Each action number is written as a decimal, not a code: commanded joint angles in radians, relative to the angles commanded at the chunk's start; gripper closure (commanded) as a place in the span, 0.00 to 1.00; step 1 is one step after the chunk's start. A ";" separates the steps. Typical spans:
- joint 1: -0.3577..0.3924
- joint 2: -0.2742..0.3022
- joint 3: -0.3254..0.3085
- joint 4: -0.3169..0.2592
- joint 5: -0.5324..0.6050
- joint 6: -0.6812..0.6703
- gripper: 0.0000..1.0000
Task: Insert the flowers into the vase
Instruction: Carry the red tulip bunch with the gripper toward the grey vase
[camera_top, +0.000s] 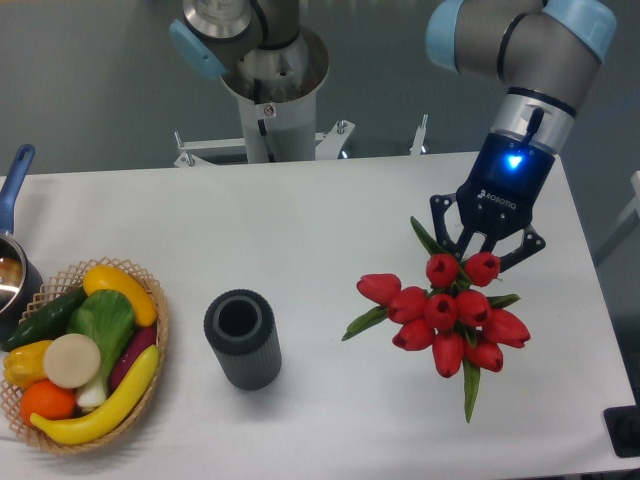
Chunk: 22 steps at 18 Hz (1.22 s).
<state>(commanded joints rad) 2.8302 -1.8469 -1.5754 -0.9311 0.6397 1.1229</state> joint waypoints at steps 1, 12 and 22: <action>0.000 0.000 -0.008 0.002 0.002 0.006 0.79; -0.049 -0.031 -0.005 0.050 0.000 0.005 0.79; -0.107 -0.048 -0.021 0.098 -0.320 0.006 0.79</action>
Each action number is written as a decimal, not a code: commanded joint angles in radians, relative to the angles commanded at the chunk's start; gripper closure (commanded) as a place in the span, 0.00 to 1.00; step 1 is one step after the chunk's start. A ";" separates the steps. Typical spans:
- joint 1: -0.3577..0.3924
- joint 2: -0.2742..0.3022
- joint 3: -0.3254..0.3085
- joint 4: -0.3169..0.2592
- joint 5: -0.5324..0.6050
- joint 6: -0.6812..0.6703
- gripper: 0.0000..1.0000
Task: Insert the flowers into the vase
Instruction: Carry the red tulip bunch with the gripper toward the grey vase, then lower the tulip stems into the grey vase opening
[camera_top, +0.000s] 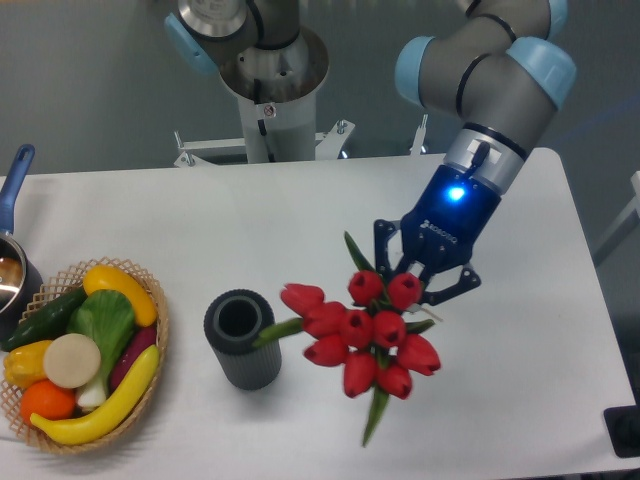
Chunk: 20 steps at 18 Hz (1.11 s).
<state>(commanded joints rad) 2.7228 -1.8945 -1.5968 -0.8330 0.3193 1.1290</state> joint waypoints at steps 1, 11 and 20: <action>-0.002 0.002 -0.012 0.002 -0.037 0.002 0.79; -0.021 0.061 -0.127 0.002 -0.314 0.020 0.80; -0.086 0.051 -0.160 0.002 -0.367 0.090 0.79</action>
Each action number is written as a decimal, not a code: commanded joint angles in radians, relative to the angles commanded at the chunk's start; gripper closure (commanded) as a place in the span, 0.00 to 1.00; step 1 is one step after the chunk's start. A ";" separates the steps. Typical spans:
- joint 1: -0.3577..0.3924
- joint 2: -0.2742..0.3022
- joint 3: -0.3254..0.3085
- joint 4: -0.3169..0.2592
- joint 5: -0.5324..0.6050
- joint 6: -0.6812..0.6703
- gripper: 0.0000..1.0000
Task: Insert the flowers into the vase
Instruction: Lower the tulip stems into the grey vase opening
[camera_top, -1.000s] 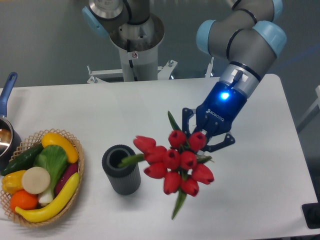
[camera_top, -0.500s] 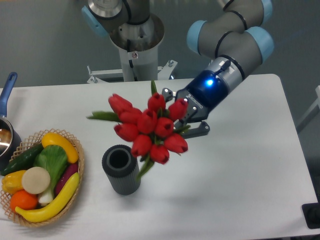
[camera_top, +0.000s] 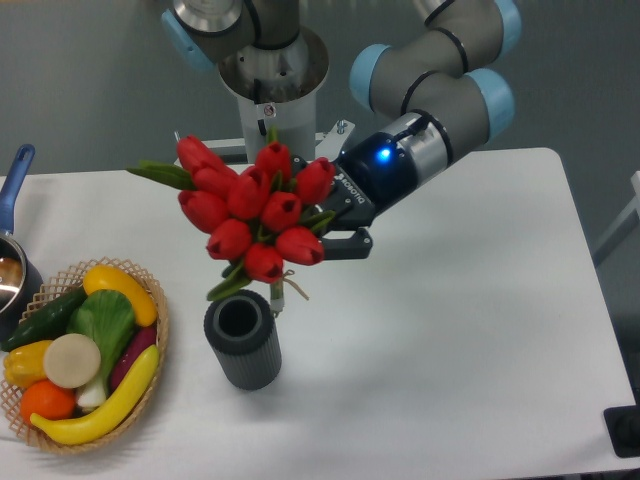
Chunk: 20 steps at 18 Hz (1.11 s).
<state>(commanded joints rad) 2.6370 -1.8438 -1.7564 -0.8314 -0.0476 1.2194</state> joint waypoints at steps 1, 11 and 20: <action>-0.009 -0.002 -0.003 0.000 -0.002 0.015 0.80; -0.034 -0.038 -0.025 0.000 -0.002 0.031 0.79; -0.040 -0.063 -0.058 -0.002 0.008 0.032 0.78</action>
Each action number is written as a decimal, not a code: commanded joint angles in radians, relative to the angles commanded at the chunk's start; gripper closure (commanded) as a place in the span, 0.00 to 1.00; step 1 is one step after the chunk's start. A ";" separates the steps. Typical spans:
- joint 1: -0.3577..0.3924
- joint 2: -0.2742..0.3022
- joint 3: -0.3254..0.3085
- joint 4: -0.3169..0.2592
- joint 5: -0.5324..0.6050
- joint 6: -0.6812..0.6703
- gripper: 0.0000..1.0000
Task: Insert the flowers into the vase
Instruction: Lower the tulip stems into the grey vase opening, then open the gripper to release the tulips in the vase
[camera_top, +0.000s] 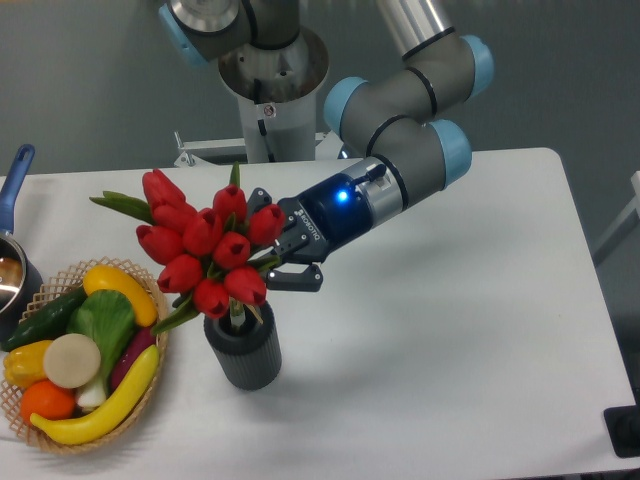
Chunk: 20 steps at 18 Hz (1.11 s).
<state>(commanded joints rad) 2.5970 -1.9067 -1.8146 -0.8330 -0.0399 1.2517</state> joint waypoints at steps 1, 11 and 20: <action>0.000 -0.008 -0.005 0.000 0.000 0.006 0.78; -0.002 -0.067 -0.064 0.002 0.005 0.104 0.78; -0.012 -0.109 -0.098 0.002 0.006 0.176 0.77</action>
<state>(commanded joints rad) 2.5848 -2.0156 -1.9128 -0.8314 -0.0337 1.4281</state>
